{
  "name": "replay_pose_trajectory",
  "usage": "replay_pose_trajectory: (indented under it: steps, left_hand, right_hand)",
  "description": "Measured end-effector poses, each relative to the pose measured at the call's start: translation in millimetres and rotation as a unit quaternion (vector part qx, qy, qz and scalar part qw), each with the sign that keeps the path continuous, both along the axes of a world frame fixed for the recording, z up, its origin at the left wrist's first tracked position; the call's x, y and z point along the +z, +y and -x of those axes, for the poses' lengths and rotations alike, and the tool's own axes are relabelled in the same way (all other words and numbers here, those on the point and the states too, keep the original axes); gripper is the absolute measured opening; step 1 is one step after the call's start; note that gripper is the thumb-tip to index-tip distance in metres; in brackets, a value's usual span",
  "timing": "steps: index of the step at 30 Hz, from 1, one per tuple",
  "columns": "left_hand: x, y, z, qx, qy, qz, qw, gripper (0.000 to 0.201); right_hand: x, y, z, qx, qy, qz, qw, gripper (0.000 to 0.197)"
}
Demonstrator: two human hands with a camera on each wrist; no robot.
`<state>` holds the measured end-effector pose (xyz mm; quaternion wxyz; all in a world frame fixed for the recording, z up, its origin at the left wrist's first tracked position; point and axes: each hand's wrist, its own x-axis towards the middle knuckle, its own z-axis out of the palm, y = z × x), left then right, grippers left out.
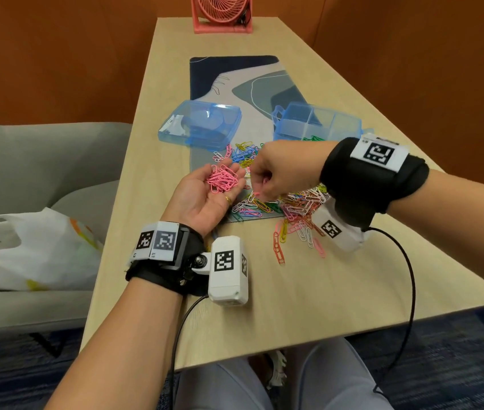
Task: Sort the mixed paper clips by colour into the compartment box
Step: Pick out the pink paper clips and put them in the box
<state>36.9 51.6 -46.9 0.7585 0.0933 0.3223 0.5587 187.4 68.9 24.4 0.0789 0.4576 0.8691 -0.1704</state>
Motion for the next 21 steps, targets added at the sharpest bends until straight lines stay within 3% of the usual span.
replay_pose_trajectory:
  steps: [4,10,14,21]
  left_hand:
    - [2.2,-3.6,-5.5,-0.024,-0.026,-0.014,0.999,0.029]
    - [2.8,-7.3,-10.0,-0.029,-0.049,-0.002,0.998,0.028]
    - [2.4,-6.7,-9.8,-0.025,-0.043,0.001,0.999,0.027]
    - [2.7,-7.4,-9.1,-0.030,-0.009,-0.007,0.999,0.028]
  right_hand:
    - [16.5,6.8,14.5,-0.017,0.091,-0.027,0.995,0.007]
    - [20.1,11.8,29.6,-0.008,0.110,-0.054,0.992,0.028]
    - [24.2,8.9,17.4,-0.028,0.122,-0.045,0.991,0.021]
    - [5.6,-18.8,-17.9,-0.004,0.005,-0.001,1.000,0.018]
